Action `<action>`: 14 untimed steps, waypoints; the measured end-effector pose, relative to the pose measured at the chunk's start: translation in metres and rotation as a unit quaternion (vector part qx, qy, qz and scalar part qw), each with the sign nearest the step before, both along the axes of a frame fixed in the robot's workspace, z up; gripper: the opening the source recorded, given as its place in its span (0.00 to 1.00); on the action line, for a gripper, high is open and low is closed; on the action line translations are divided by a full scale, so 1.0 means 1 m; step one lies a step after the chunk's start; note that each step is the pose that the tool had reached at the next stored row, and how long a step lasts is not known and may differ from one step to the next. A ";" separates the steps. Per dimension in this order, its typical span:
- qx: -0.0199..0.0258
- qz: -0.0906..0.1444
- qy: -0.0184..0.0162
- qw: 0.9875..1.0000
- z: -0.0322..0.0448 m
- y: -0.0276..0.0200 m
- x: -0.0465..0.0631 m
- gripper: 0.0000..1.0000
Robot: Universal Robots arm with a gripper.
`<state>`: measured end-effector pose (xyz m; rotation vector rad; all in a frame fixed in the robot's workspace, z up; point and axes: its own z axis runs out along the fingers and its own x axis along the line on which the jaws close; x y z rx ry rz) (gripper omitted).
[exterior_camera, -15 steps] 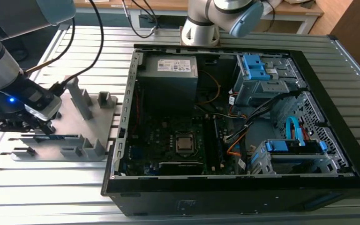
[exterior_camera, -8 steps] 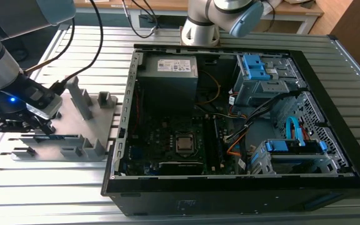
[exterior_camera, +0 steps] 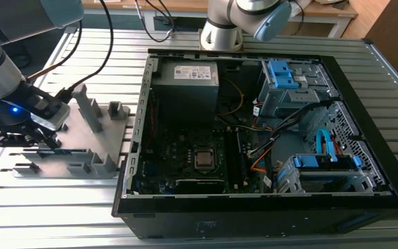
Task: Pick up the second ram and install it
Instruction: 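Pick up the second ram and move it above second insertion slot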
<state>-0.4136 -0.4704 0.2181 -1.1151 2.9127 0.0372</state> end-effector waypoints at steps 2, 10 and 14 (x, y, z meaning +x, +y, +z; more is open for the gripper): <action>0.000 0.005 0.000 1.000 0.0000 0.0000 0.000 0.10; 0.000 0.027 0.000 1.000 0.0000 0.0000 0.000 0.10; 0.000 0.037 0.000 0.999 0.0000 0.0000 0.000 0.10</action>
